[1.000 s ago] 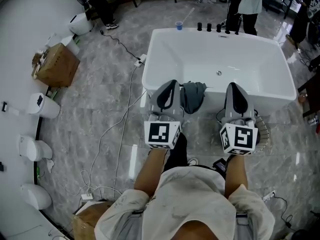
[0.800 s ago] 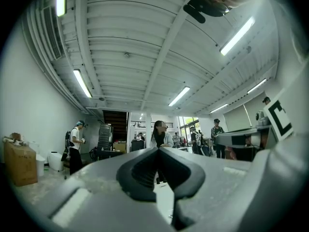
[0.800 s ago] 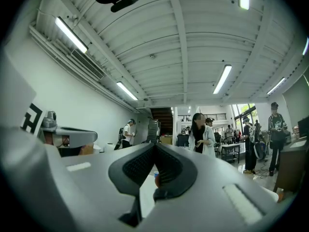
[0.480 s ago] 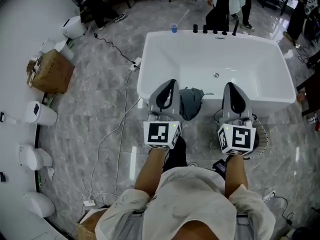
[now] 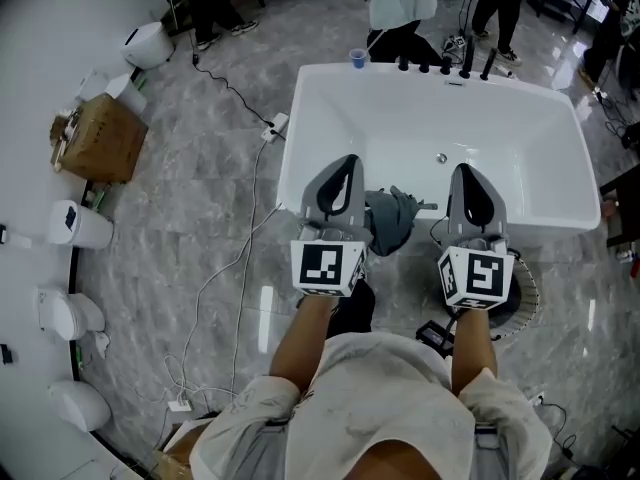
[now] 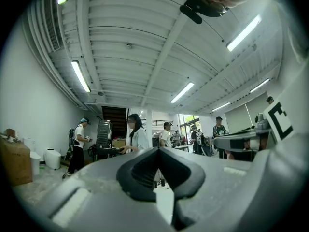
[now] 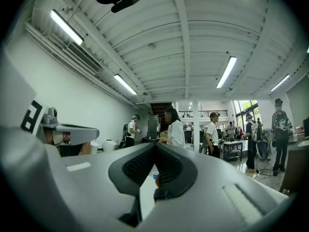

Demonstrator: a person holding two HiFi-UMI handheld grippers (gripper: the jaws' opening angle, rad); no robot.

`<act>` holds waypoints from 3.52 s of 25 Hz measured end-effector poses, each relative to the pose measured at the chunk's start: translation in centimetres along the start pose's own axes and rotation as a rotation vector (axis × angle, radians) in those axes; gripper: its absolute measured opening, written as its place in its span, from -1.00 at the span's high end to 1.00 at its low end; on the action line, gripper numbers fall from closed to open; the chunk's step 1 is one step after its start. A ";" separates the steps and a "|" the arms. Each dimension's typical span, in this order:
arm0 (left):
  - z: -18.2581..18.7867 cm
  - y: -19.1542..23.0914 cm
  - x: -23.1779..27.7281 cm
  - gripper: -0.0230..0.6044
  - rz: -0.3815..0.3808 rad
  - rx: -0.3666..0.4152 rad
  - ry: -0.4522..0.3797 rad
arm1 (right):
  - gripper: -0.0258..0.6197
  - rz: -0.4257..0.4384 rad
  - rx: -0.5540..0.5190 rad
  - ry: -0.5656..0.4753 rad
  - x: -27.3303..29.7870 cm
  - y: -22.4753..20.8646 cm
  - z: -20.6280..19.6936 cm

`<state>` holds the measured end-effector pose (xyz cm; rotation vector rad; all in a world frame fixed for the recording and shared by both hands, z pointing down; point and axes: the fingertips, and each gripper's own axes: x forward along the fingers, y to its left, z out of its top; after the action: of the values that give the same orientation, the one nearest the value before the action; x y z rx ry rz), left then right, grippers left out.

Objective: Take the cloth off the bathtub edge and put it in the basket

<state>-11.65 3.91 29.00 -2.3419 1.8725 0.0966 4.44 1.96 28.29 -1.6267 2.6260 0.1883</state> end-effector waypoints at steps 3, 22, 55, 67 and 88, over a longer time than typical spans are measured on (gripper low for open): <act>-0.6 2.4 2.1 0.93 0.003 -0.009 0.009 | 0.92 0.011 -0.002 0.009 3.4 0.7 -0.2; -4.7 11.3 14.5 0.93 -0.045 -0.085 0.043 | 0.92 -0.043 0.017 0.088 18.3 1.0 -4.1; -6.0 14.3 15.3 0.93 -0.094 -0.142 -0.028 | 0.91 -0.091 -0.032 0.125 21.7 3.4 -6.3; -8.8 13.9 16.5 0.93 -0.055 -0.111 0.014 | 0.92 -0.052 0.022 0.177 22.7 2.4 -10.0; -15.8 10.8 15.9 0.93 -0.121 -0.087 0.107 | 0.86 -0.036 0.126 0.553 18.9 2.7 -29.9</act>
<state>-19.24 -16.14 41.63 -2.5611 1.8010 0.0411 -5.68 -17.46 56.21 -1.8972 2.8929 -0.4902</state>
